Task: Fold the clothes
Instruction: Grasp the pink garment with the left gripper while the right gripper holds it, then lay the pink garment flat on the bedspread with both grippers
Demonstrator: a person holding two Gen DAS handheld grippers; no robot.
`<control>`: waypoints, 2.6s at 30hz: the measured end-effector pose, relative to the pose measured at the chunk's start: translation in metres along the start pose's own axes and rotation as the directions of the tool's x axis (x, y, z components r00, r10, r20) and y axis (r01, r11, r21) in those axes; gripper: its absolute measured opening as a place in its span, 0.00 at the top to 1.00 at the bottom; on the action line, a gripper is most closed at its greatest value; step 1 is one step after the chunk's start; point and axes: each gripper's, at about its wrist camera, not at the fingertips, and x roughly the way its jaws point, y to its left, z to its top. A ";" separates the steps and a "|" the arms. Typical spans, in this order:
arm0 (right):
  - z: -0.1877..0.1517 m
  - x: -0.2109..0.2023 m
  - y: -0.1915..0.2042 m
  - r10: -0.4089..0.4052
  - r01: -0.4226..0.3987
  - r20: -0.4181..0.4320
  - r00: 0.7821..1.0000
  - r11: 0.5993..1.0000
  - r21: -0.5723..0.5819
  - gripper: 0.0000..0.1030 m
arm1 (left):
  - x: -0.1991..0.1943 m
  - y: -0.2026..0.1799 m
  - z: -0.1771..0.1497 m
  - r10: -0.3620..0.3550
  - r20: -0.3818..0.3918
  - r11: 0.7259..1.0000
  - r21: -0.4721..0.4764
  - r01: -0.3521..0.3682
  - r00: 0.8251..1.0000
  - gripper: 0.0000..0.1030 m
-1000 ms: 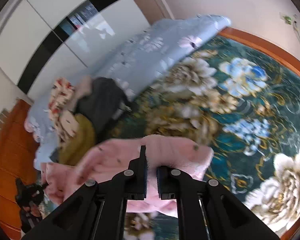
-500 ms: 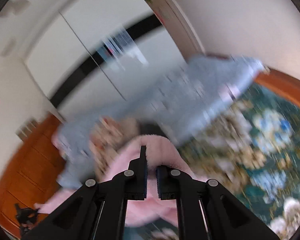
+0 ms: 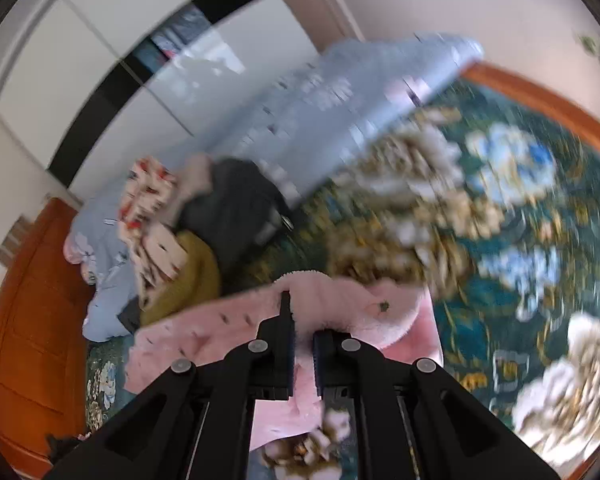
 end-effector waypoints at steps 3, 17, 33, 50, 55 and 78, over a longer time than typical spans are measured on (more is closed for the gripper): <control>0.011 -0.030 0.003 0.036 -0.032 0.082 0.996 0.998 -0.045 0.93 | -0.040 -0.013 0.008 -0.053 0.084 0.994 0.105 0.044 0.995 0.95; -0.157 0.016 -0.140 -0.228 0.249 -0.326 0.918 0.968 0.022 0.93 | 0.027 0.161 -0.077 0.215 -0.126 0.965 -0.127 -0.231 0.968 0.95; -0.165 -0.033 -0.178 -0.123 0.187 -0.321 0.939 0.967 0.175 0.44 | 0.026 0.151 -0.062 0.202 -0.117 0.966 -0.138 -0.217 0.972 0.95; -0.216 0.016 -0.177 0.160 0.030 -0.224 0.961 0.748 0.664 0.38 | 0.013 0.140 -0.046 0.182 -0.060 0.965 -0.182 -0.190 0.981 0.95; -0.183 0.024 -0.164 0.030 0.162 -0.279 0.960 0.752 0.638 0.95 | 0.019 0.146 -0.046 0.189 -0.071 0.957 -0.212 -0.200 0.979 0.96; -0.178 0.018 -0.181 -0.113 0.209 -0.291 0.950 0.923 0.322 0.96 | 0.008 0.185 -0.090 0.221 -0.070 0.964 -0.133 -0.229 0.973 0.96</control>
